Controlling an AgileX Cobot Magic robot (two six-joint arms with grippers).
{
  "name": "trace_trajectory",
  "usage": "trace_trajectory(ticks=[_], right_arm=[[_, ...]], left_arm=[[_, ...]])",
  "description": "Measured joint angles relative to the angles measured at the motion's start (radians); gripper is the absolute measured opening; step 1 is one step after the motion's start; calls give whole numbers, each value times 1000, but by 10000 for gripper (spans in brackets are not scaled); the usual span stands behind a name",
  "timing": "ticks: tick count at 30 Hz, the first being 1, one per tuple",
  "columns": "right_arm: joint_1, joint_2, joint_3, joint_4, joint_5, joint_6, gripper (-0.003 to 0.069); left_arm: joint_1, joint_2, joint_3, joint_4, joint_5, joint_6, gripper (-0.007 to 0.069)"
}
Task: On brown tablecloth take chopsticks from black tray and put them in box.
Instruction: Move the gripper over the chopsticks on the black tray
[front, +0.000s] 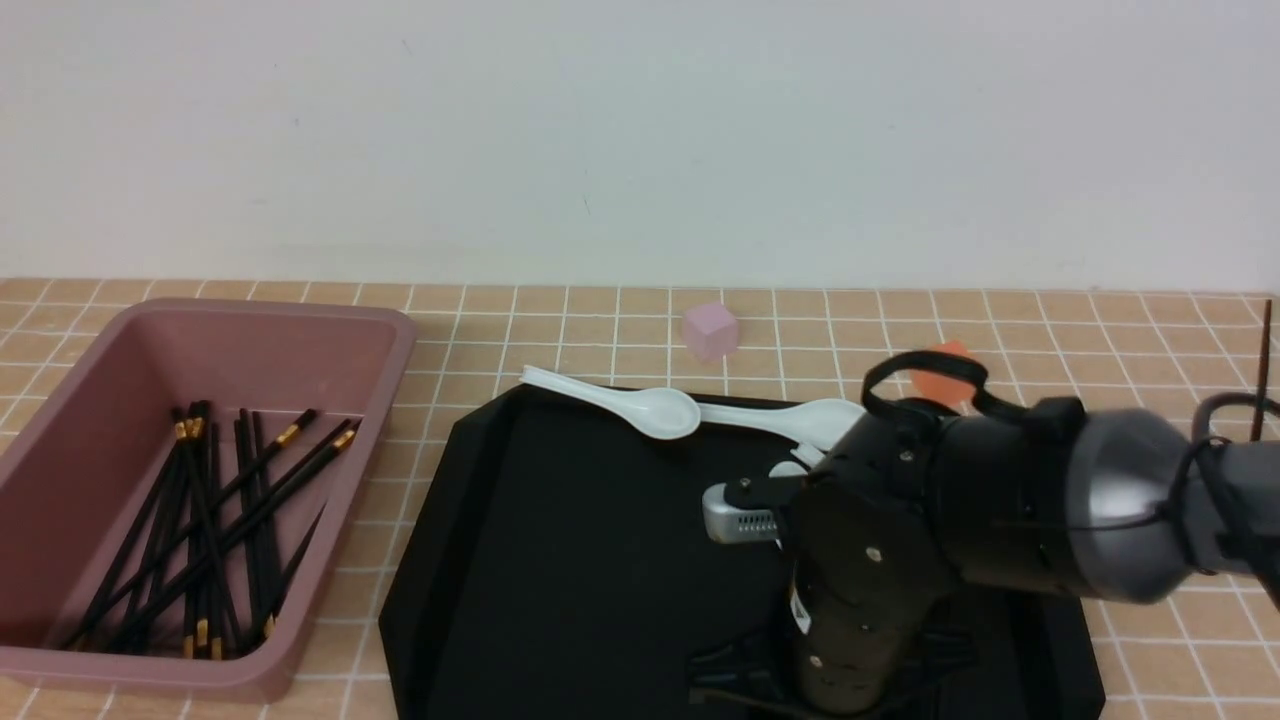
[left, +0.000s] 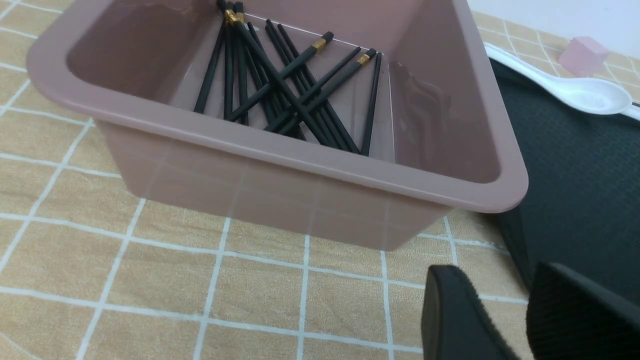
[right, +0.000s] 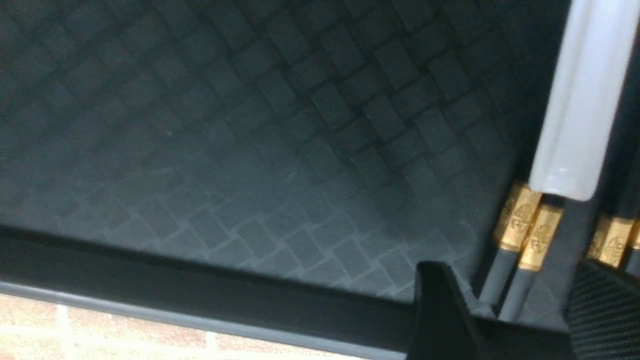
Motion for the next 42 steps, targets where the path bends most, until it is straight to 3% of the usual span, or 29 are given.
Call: trace_trajectory(ticks=[22, 31, 42], right_arm=[[2, 80, -17, -28, 2, 82, 349], [9, 87, -20, -122, -13, 147, 209], [9, 109, -31, -127, 1, 157, 149]], left_arm=[[0, 0, 0, 0, 0, 0, 239], [0, 0, 0, 0, 0, 0, 239], [0, 0, 0, 0, 0, 0, 239]])
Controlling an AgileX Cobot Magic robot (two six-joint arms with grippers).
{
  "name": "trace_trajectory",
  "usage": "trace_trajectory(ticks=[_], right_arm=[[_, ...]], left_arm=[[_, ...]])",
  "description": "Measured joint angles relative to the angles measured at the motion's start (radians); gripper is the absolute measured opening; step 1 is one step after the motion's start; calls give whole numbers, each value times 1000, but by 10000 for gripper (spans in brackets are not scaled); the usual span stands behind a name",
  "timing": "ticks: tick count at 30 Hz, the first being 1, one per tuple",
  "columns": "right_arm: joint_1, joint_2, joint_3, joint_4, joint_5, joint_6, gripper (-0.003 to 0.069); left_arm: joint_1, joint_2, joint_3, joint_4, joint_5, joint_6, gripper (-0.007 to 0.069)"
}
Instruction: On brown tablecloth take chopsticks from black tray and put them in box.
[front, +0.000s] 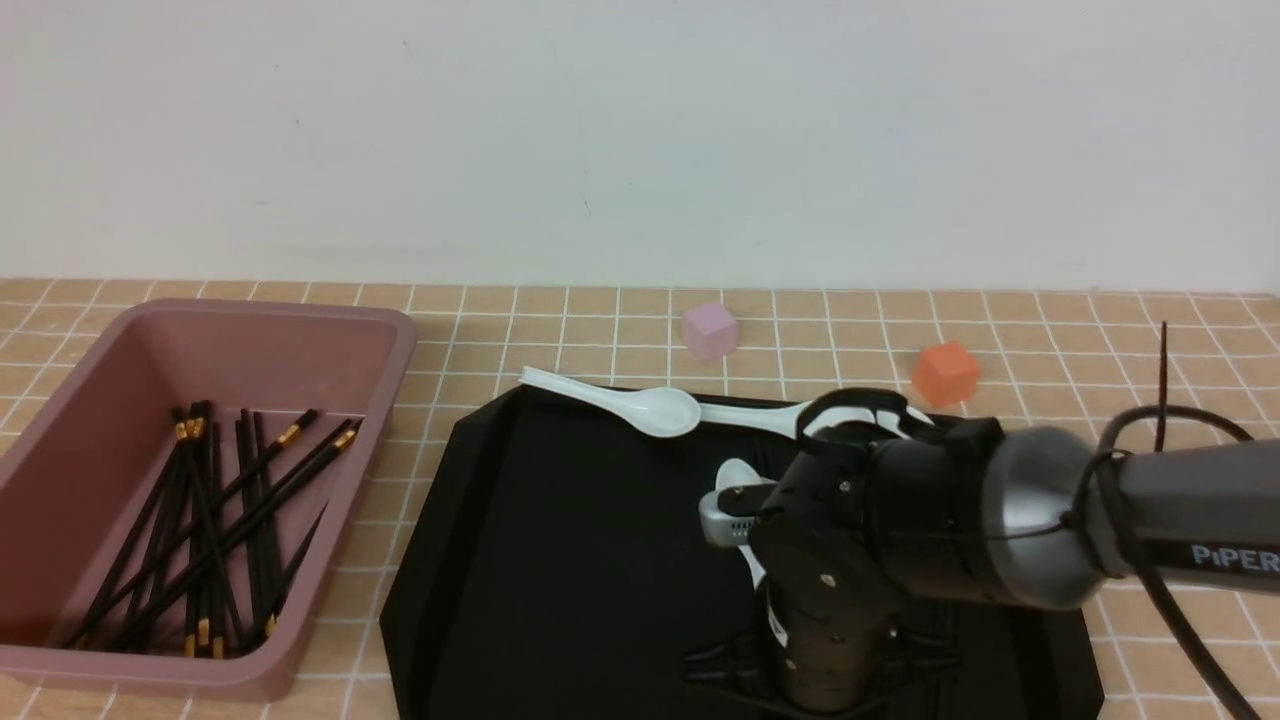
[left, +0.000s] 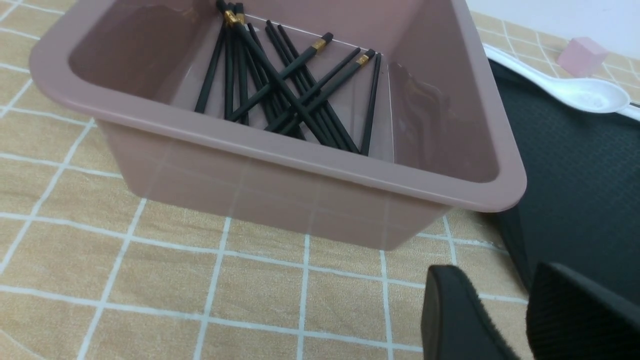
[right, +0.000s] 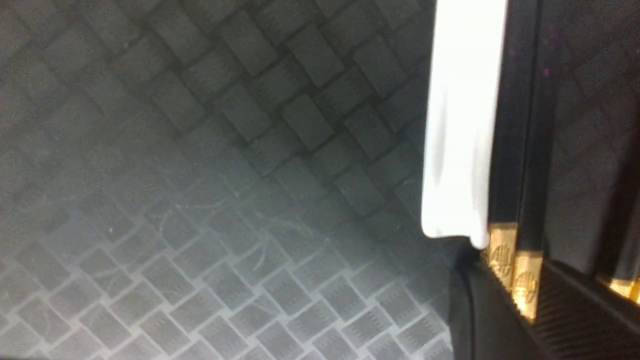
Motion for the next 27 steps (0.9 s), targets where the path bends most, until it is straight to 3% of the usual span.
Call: trace_trajectory(ticks=[7, 14, 27], right_arm=[[0, -20, 2, -9, 13, 0, 149], [-1, -110, 26, -57, 138, 0, 149], [-1, -302, -9, -35, 120, -35, 149]], left_arm=[[0, 0, 0, 0, 0, 0, 239], [0, 0, 0, 0, 0, 0, 239], [0, 0, 0, 0, 0, 0, 239]])
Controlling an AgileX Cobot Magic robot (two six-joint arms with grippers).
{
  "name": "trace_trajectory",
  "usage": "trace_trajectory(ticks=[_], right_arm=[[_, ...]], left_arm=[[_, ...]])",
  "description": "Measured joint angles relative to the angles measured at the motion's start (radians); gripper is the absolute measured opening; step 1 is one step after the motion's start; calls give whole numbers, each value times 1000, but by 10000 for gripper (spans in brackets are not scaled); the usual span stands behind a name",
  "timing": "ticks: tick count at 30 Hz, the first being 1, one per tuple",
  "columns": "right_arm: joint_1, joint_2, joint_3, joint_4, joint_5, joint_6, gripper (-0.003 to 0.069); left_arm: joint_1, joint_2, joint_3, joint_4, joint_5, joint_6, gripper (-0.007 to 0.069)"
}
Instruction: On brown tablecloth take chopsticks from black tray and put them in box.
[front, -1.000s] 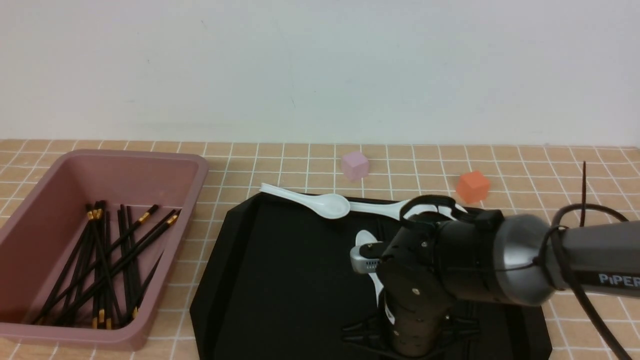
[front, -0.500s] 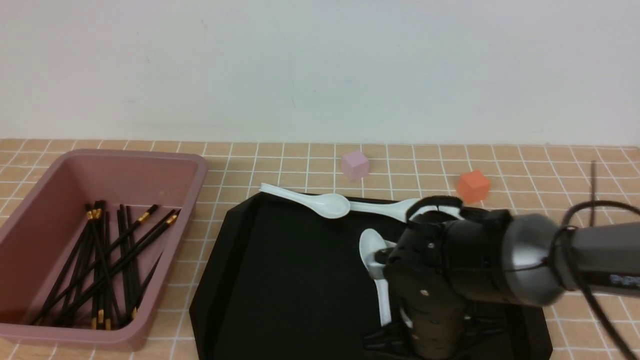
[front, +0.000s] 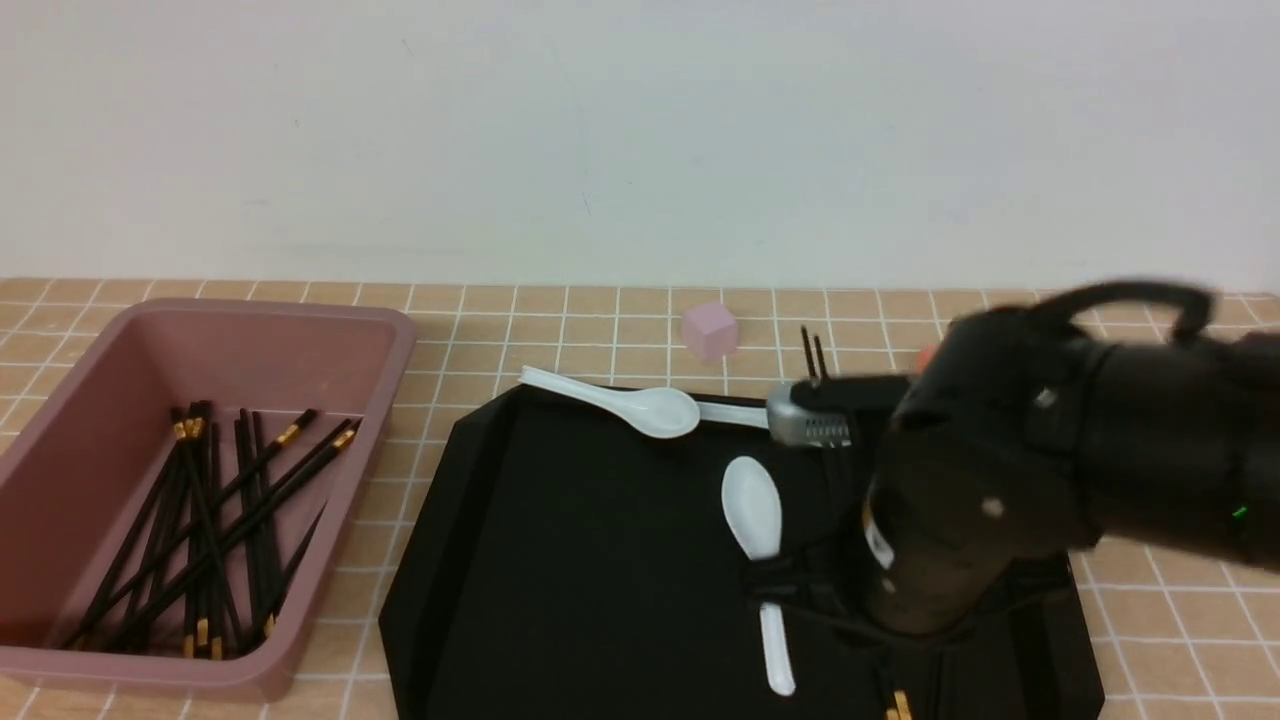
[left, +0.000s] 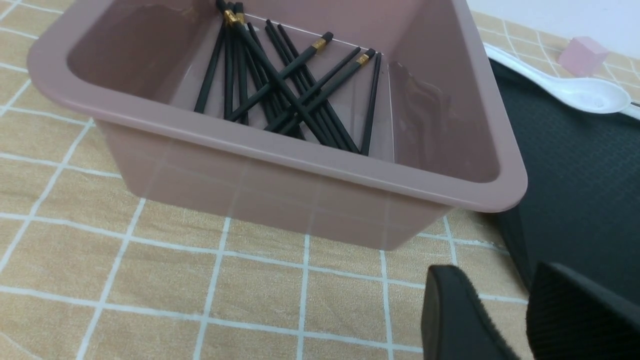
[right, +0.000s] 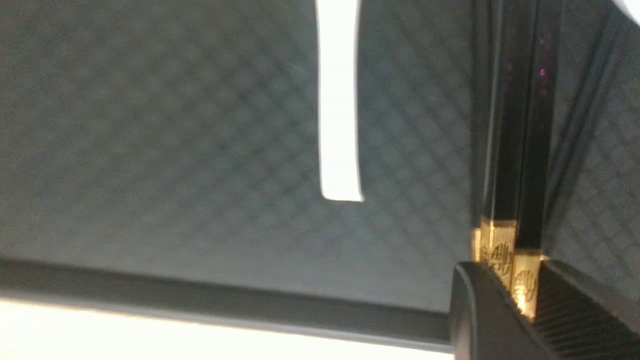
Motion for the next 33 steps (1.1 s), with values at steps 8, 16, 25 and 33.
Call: trace_trajectory(ticks=[8, 16, 25, 33], right_arm=[[70, 71, -315, 160, -60, -193, 149], [154, 404, -689, 289, -143, -331, 149], [176, 768, -1092, 477, -148, -407, 149], [176, 860, -1178, 508, -164, -412, 150]], left_arm=[[0, 0, 0, 0, 0, 0, 239], [0, 0, 0, 0, 0, 0, 239], [0, 0, 0, 0, 0, 0, 239], [0, 0, 0, 0, 0, 0, 239]])
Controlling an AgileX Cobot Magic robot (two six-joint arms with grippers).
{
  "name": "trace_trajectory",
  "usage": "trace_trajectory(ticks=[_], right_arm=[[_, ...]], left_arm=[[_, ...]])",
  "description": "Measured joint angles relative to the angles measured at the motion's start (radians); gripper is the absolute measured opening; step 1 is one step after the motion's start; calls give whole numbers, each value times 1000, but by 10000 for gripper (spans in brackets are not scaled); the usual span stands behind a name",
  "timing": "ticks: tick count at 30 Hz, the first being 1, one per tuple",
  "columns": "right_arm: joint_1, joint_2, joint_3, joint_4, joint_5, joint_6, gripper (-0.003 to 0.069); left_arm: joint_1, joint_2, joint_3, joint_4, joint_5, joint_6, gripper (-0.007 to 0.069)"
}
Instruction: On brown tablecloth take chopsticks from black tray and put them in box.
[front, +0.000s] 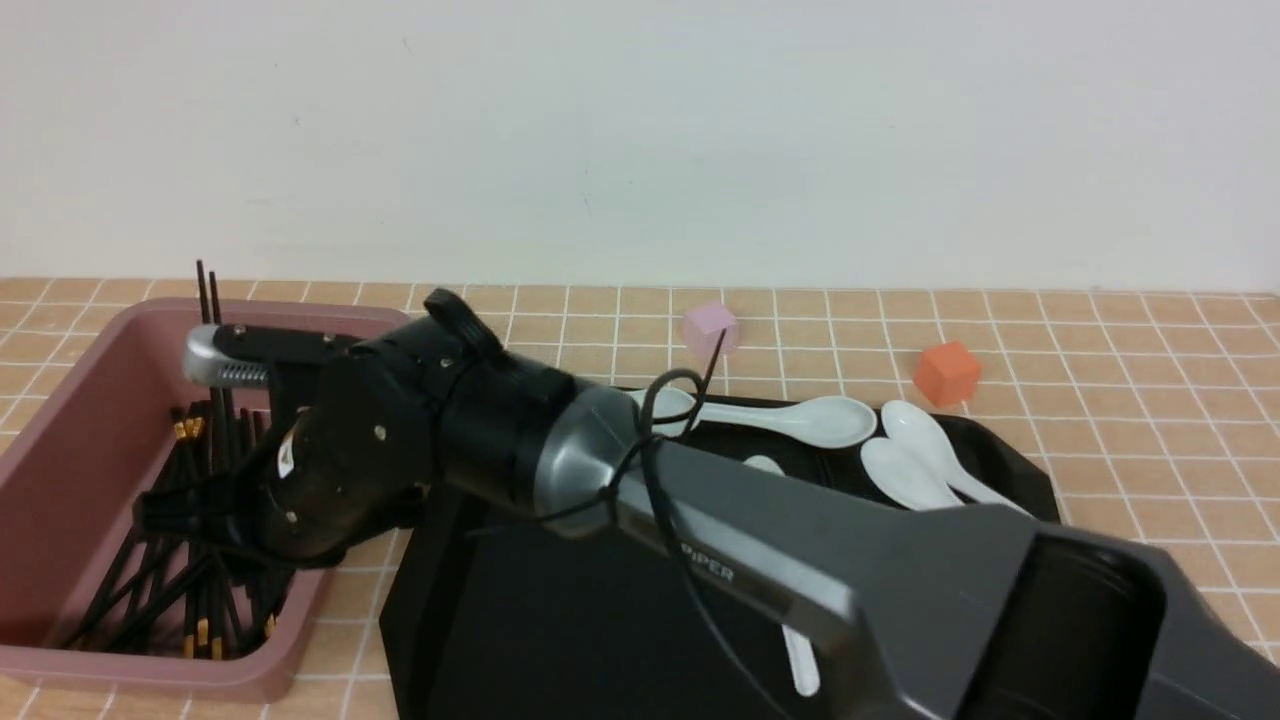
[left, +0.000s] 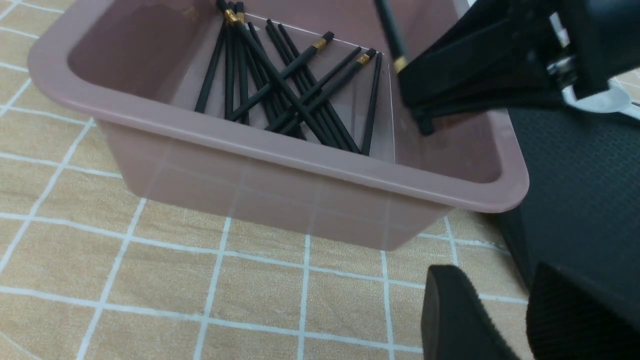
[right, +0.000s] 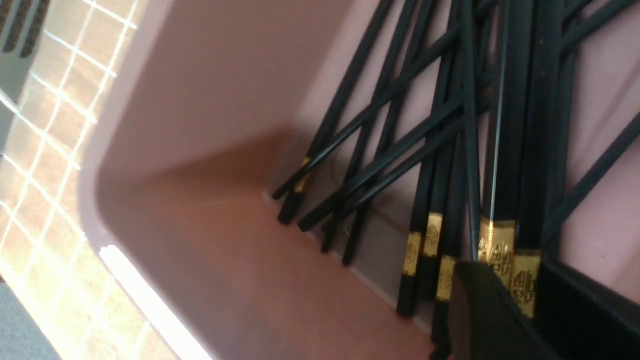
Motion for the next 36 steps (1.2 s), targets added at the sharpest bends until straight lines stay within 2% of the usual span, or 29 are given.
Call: trace_trajectory(ticks=[2, 7, 11, 15, 16, 18, 19, 21, 25, 28, 33, 36], right_arm=[[0, 0, -3, 1, -3, -2, 195], [0, -10, -10, 10, 31, -53, 370], [0, -40, -18, 12, 128, -129, 423], [0, -93, -45, -4, 296, -212, 325], [0, -135, -65, -27, 376, -249, 230], [0, -203, -96, -88, 473, -298, 92], [0, -243, -102, -124, 491, -314, 38], [0, -335, -102, -188, 508, -329, -8], [0, -492, -60, -282, 515, -351, -15], [-2, -686, 62, -334, 518, -360, -16], [-2, -1101, 455, -385, 509, -358, -16], [-2, -1283, 662, -391, 424, -349, -16]], left_arm=[[0, 0, 0, 0, 0, 0, 239], [0, 0, 0, 0, 0, 0, 239], [0, 0, 0, 0, 0, 0, 239], [0, 0, 0, 0, 0, 0, 239], [0, 0, 0, 0, 0, 0, 239], [0, 0, 0, 0, 0, 0, 239], [0, 0, 0, 0, 0, 0, 239], [0, 0, 0, -1, 0, 0, 239], [0, 0, 0, -1, 0, 0, 239], [0, 0, 0, -1, 0, 0, 239], [0, 0, 0, -1, 0, 0, 239], [0, 0, 0, -1, 0, 0, 239]])
